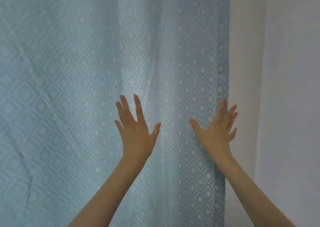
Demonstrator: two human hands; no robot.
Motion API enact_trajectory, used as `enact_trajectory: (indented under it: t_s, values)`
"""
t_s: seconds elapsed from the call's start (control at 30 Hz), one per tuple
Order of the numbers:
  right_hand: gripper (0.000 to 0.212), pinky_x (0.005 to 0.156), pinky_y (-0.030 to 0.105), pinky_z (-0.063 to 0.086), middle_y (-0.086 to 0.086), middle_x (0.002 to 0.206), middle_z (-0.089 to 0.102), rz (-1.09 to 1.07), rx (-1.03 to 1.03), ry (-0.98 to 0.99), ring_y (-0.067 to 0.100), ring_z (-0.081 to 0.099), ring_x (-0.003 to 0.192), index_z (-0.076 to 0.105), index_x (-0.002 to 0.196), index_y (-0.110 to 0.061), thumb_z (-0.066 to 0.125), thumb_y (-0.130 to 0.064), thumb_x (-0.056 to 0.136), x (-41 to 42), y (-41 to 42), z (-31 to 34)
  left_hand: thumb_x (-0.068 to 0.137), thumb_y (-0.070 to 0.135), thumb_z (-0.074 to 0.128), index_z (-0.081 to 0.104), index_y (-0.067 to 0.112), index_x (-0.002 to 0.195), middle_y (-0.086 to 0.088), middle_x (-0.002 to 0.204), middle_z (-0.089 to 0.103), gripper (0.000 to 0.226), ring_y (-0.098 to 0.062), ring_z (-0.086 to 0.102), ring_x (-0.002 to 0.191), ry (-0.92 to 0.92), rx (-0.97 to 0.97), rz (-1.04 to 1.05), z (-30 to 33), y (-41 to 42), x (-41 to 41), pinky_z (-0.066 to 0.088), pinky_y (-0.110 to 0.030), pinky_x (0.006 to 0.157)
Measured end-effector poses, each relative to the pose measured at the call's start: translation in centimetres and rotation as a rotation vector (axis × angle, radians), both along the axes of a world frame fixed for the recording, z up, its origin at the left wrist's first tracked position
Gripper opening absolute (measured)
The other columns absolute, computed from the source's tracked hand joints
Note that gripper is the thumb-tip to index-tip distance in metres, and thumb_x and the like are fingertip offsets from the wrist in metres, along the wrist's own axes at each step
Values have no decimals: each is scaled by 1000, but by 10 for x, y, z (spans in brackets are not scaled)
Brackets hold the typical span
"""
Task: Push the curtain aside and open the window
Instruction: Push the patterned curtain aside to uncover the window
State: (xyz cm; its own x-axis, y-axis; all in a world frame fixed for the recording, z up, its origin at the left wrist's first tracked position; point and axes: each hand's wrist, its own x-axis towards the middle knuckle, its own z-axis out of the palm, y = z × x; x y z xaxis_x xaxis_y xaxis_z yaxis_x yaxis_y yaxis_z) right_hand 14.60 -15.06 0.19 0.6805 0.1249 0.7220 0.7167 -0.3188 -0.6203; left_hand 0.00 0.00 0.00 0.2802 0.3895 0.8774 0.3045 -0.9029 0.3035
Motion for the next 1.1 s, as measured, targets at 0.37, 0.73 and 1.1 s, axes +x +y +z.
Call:
enact_trajectory:
  t_s: [0.37,0.73,1.1]
  values:
    - [146,101,10,38,-45,140,32,877,-95,305,-31,43,106,-14,155,-41,86,-67,53,-15,117,-61,100,7,39,45,22,109,3,72,53,19,-11,51,59,-204,-324,-243,2,46,-4,46,-23,56]
    - [73,89,23,55,-22,110,73,1048,-75,242,-1,68,106,48,140,-29,70,-44,72,-163,247,-69,90,59,57,40,33,97,8,75,63,32,-15,67,71,-140,-332,-136,13,126,-115,46,-27,60]
    - [43,89,0,38,-7,130,62,1168,-38,49,-1,57,116,52,141,-14,59,-16,98,-372,397,-60,105,28,45,53,19,127,-8,122,70,26,-22,65,117,-102,-221,-32,20,275,-332,49,-45,106]
